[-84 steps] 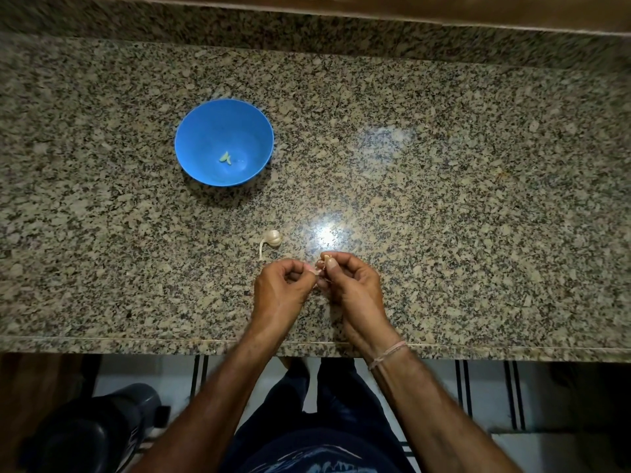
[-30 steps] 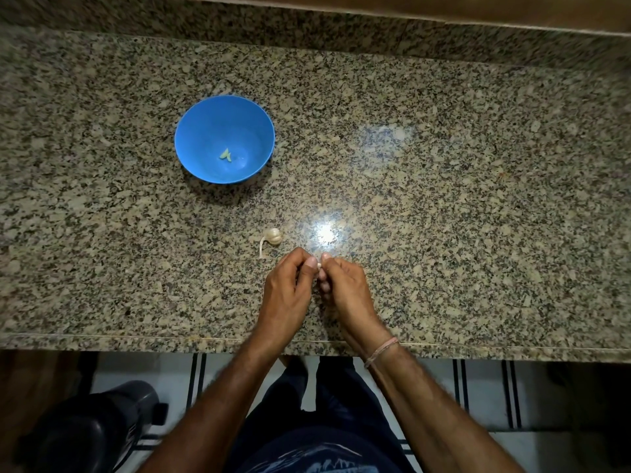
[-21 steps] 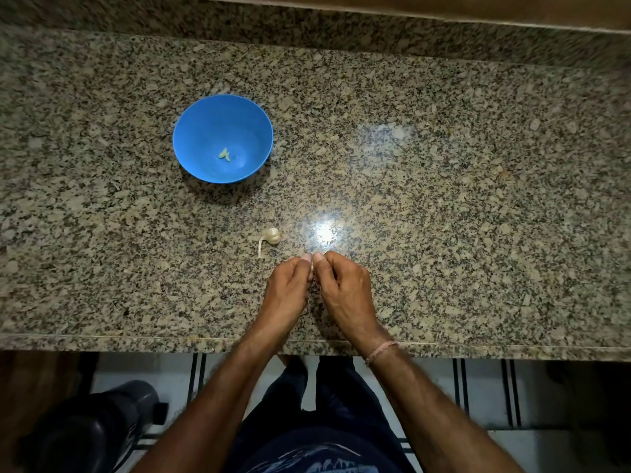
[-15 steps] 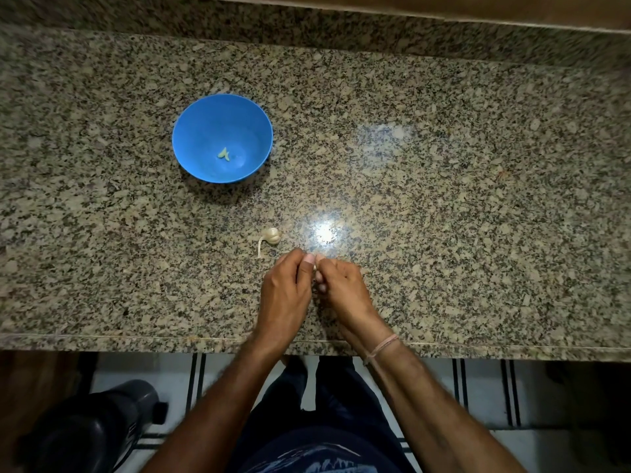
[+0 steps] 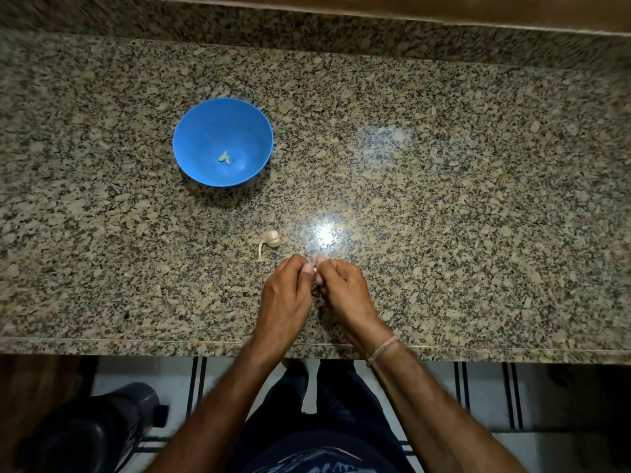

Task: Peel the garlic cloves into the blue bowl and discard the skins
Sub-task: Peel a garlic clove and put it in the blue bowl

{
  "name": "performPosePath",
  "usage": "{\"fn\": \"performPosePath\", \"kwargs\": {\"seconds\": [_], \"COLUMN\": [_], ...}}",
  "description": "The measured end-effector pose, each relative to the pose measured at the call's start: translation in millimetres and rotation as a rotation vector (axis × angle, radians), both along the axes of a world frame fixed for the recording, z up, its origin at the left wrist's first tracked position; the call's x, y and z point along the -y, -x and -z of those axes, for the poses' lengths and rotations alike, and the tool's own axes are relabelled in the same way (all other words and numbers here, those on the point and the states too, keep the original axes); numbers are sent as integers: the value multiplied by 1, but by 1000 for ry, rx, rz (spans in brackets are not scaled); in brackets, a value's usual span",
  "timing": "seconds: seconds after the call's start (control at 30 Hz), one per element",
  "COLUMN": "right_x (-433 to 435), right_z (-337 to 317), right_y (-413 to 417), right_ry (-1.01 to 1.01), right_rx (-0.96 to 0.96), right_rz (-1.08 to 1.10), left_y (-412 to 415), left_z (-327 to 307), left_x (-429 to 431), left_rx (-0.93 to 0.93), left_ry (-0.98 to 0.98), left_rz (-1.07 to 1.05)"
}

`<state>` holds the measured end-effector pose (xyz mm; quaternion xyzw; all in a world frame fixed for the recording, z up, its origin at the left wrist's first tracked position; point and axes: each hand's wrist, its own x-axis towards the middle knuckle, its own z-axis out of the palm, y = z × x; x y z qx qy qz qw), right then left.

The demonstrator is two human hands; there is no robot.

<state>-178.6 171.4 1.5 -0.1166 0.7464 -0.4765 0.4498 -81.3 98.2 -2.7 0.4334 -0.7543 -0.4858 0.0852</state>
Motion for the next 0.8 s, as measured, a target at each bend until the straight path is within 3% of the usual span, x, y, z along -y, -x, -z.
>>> {"fn": "performPosePath", "kwargs": {"seconds": [0.1, 0.2, 0.37, 0.5, 0.67, 0.8], "right_x": [-2, -4, -6, -9, -8, -7], "right_z": [1, 4, 10, 11, 13, 12], "right_y": [0, 2, 6, 7, 9, 10], "right_ry": [84, 125, 83, 108, 142, 129], "right_rx": [-283, -408, -279, -186, -205, -175], "right_rz": [-127, -187, -126, -75, -51, 12], "left_y": [1, 0, -2, -4, -3, -4], "left_z": [-1, 0, 0, -2, -7, -5], "left_x": [4, 6, 8, 11, 10, 11], "left_rx": [-7, -5, 36, 54, 33, -23], "left_ry": [-98, -160, 104, 146, 50, -209], "left_rz": [-26, -29, -11, -44, -107, -259]}}
